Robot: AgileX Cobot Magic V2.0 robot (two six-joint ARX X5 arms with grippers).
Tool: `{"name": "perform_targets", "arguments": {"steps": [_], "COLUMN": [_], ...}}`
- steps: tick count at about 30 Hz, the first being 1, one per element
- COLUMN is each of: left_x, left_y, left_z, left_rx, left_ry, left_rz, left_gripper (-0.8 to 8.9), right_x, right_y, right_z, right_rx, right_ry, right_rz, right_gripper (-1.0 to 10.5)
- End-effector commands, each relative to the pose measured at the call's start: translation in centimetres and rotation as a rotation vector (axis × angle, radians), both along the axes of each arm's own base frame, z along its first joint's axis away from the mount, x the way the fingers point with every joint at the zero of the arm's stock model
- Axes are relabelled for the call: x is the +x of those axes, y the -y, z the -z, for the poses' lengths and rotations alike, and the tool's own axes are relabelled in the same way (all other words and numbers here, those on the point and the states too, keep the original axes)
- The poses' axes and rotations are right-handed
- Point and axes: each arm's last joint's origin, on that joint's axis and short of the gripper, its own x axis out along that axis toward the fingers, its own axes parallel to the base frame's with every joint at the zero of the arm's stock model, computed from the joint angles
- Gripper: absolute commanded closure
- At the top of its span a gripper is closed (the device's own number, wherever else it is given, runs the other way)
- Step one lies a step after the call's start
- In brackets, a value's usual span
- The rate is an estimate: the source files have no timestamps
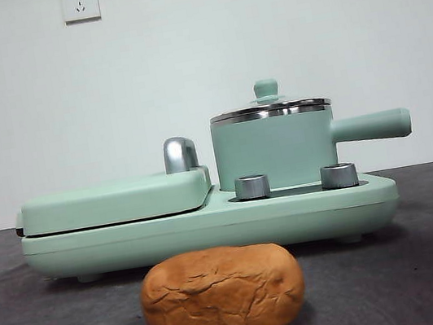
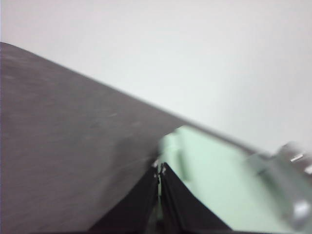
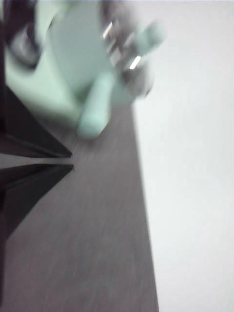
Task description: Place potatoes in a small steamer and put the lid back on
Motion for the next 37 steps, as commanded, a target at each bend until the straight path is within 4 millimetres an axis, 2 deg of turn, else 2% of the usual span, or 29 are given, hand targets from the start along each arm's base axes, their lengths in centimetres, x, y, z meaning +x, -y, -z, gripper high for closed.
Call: {"name": "perform_targets", "arguments": {"steps": [1,7,10,17,22,28,33,37], "left_x": [0.0,-1.0,-1.8,-3.3,-3.3,-1.3,0.9,2.5], "left_y": [0.1,0.2,0.2,0.2,0.3,0.6,1.1,1.9], "left_z": [-0.5,-3.9,-6.0,-11.6,-15.4,-17.5,-17.6,-17.2], "left_rx": [-0.084,-0.073,-0.065,0.042,0.106,0.181,0.235,0.347], "left_ry": [0.087,0.357,0.391,0.212,0.103,-0.04,-0.169,-0.233], "left_rz": [0.056,0.095,0.095,0.07,0.11,0.226,0.35,0.451], "left_gripper": [8.08,8.08,8.06,8.05,8.04,8.04,8.04,8.04], "right_x": [-0.2,-1.2,-2.1,-3.3,-2.6,0.1,2.0,3.4], "right_y": [-0.3,-0.4,-0.4,-0.4,-0.6,-1.2,-1.9,-2.8], "right_z": [-1.1,-4.7,-7.1,-12.0,-14.9,-16.1,-15.9,-15.3], "right_rx": [0.114,0.097,0.097,0.124,0.072,-0.003,-0.114,-0.232], "right_ry": [0.092,0.303,0.342,0.152,0.067,-0.116,-0.205,-0.249], "right_rz": [-0.111,-0.164,-0.166,-0.172,-0.251,-0.415,-0.48,-0.538], "right_gripper": [9.3,9.3,9.3,9.3,9.3,9.3,9.3,9.3]}}
